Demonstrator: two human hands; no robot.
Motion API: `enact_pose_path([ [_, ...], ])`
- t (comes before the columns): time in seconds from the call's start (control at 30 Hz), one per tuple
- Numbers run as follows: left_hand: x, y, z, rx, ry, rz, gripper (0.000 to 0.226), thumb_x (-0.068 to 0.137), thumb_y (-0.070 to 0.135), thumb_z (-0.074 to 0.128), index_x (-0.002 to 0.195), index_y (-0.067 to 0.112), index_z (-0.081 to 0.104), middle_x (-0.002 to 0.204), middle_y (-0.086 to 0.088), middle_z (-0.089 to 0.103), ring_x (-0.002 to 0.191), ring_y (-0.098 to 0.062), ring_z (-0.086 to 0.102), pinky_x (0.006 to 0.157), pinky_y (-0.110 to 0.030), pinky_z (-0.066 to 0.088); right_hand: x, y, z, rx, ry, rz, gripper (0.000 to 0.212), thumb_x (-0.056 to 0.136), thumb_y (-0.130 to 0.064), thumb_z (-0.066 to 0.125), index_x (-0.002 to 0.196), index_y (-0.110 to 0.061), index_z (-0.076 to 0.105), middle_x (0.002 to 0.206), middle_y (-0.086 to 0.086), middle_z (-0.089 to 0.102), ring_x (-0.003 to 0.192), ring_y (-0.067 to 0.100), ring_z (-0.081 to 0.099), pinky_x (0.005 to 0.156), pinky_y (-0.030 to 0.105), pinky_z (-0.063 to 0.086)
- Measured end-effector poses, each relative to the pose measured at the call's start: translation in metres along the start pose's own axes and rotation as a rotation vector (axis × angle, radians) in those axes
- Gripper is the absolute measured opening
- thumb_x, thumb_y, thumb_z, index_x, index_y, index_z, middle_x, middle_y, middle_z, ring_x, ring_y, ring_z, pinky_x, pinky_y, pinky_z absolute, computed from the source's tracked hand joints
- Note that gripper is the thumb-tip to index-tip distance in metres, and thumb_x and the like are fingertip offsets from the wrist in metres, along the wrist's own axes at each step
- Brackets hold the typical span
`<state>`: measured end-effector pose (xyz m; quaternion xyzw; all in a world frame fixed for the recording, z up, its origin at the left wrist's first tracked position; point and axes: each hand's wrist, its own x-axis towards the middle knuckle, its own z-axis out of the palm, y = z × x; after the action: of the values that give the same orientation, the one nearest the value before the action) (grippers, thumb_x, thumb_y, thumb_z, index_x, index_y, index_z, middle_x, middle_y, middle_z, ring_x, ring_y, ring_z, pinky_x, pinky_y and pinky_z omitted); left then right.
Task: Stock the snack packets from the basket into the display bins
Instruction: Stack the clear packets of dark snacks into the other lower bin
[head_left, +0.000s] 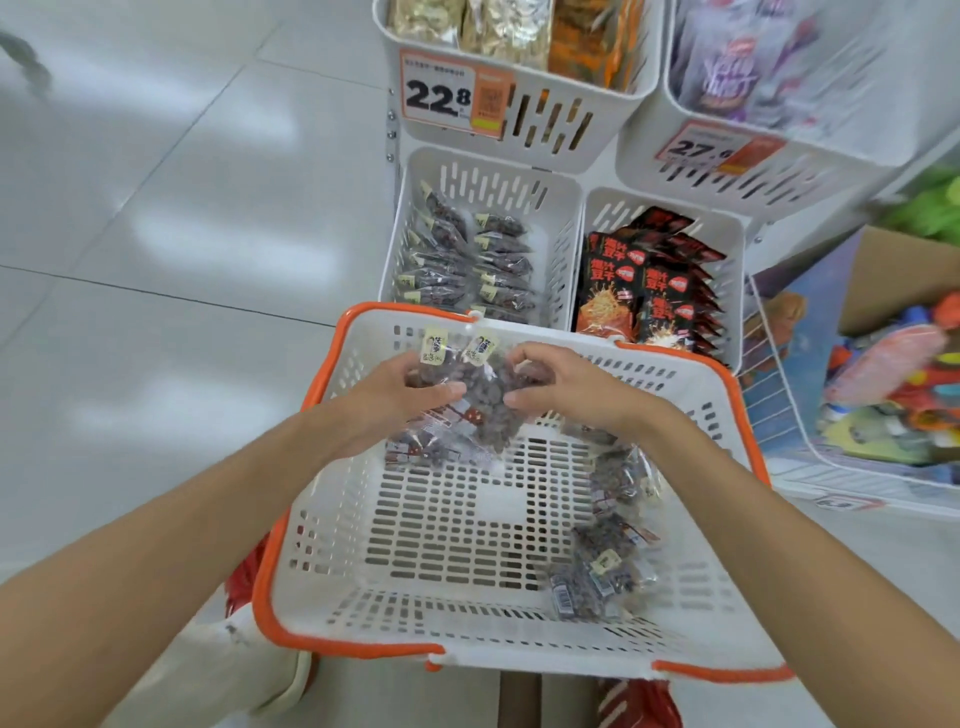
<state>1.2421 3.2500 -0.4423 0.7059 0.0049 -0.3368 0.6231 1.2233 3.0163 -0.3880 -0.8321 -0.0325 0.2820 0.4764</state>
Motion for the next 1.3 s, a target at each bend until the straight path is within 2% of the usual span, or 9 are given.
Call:
enact_pose_path([
  [0.1,0.001,0.028,-0.008,0.045,0.059,0.066,0.046,0.073,0.04,0.082,0.113,0.023,0.065,0.115,-0.01,0.07,0.107,-0.026,0.067,0.094,-0.047,0.055,0.002,-0.023,-0.008,-0.013,0.047,-0.023,0.032,0.092,-0.033,0.065,0.123,-0.023,0.059,0.125,-0.005,0.06,0.103,0.008,0.065,0.088,0.028,0.056],
  [0.27,0.018,0.086,-0.047,0.168,-0.005,0.142,0.03,0.087,0.027,0.07,0.116,0.02,0.064,0.114,-0.002,0.07,0.107,-0.017,0.066,0.091,-0.033,0.054,0.011,-0.048,-0.046,-0.063,0.23,-0.121,0.031,0.092,-0.031,0.066,0.123,-0.028,0.06,0.11,-0.012,0.063,0.083,0.006,0.066,0.074,0.018,0.05],
  [0.37,0.038,0.113,-0.079,0.295,0.093,0.182,0.015,0.092,0.019,0.066,0.107,0.022,0.065,0.108,-0.003,0.071,0.09,-0.013,0.064,0.069,-0.018,0.047,0.029,-0.042,-0.07,-0.102,0.391,-0.167,0.023,0.091,-0.027,0.068,0.112,-0.034,0.062,0.105,-0.012,0.064,0.093,0.004,0.062,0.08,0.02,0.047],
  [0.53,0.083,0.118,-0.108,0.283,0.147,0.261,0.014,0.092,0.021,0.066,0.106,0.025,0.069,0.112,-0.011,0.07,0.1,-0.021,0.066,0.091,-0.034,0.05,0.081,-0.003,-0.092,-0.445,0.69,-0.144,0.034,0.094,-0.029,0.064,0.128,-0.026,0.06,0.118,-0.013,0.062,0.107,0.007,0.057,0.091,0.027,0.044],
  [0.7,0.139,0.095,-0.105,0.148,0.171,0.348,0.015,0.093,0.012,0.063,0.099,0.024,0.069,0.088,0.011,0.074,0.075,0.001,0.066,0.059,-0.007,0.044,0.142,0.032,-0.106,-0.624,0.913,-0.271,0.031,0.096,-0.022,0.061,0.127,-0.018,0.061,0.119,0.002,0.066,0.111,0.023,0.057,0.09,0.031,0.044],
  [0.8,0.158,0.082,-0.107,0.153,0.198,0.369,0.018,0.093,0.013,0.063,0.102,0.027,0.069,0.096,0.009,0.075,0.089,-0.005,0.069,0.076,-0.018,0.051,0.175,0.036,-0.111,-0.704,1.008,-0.308,0.033,0.097,-0.019,0.06,0.129,-0.011,0.059,0.123,0.008,0.065,0.113,0.027,0.057,0.092,0.033,0.042],
  [0.9,0.166,0.072,-0.112,0.15,0.255,0.378,0.022,0.094,0.011,0.062,0.103,0.029,0.068,0.101,0.004,0.075,0.097,-0.014,0.069,0.087,-0.028,0.053,0.209,0.039,-0.118,-0.77,0.925,-0.334,0.033,0.096,-0.017,0.063,0.128,-0.009,0.061,0.121,0.012,0.066,0.111,0.033,0.059,0.093,0.041,0.046],
  [1.0,0.168,0.069,-0.113,0.139,0.291,0.377,0.022,0.096,0.01,0.058,0.104,0.03,0.062,0.098,0.007,0.071,0.085,-0.007,0.065,0.067,-0.013,0.049,0.237,0.046,-0.124,-0.895,0.79,-0.243,0.035,0.097,-0.024,0.059,0.131,-0.016,0.06,0.129,0.015,0.059,0.12,0.037,0.052,0.097,0.05,0.044],
  [1.3,0.171,0.071,-0.102,0.119,0.282,0.379,0.022,0.097,0.011,0.058,0.11,0.029,0.06,0.107,0.003,0.069,0.091,-0.009,0.063,0.068,-0.016,0.045,0.247,0.035,-0.114,-0.689,0.767,-0.14,0.047,0.099,-0.045,0.04,0.134,-0.018,0.055,0.132,0.007,0.057,0.126,0.029,0.046,0.106,0.04,0.035],
])
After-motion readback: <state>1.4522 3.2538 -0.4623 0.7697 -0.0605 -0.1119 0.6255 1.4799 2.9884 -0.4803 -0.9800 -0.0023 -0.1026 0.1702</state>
